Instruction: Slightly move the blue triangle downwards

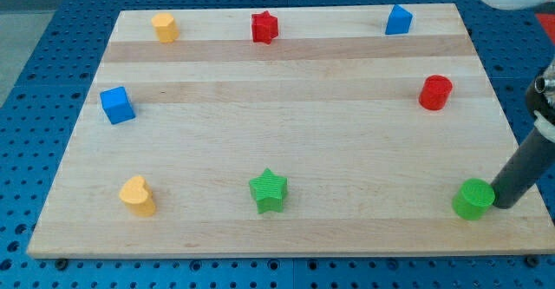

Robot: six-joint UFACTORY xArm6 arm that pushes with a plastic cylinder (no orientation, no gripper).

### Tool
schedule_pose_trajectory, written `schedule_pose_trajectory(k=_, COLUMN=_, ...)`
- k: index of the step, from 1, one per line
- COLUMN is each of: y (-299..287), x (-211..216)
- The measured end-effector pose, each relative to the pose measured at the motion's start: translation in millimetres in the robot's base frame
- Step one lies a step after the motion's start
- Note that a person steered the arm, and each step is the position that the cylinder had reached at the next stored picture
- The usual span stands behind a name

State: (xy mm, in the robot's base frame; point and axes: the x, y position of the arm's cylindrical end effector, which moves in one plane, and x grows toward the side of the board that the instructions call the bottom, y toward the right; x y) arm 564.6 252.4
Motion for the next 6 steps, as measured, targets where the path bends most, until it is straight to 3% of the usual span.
schedule_pose_trajectory(k=1, y=25.2, x=-88.6)
schedule_pose_trajectory(k=2, y=70.9, x=-150.7)
schedule_pose_trajectory(k=3, y=70.5, x=-244.6)
schedule_pose_trajectory(k=5, y=-45.1, x=-310.5)
schedule_pose_trajectory(k=6, y=-25.4, x=-333.0)
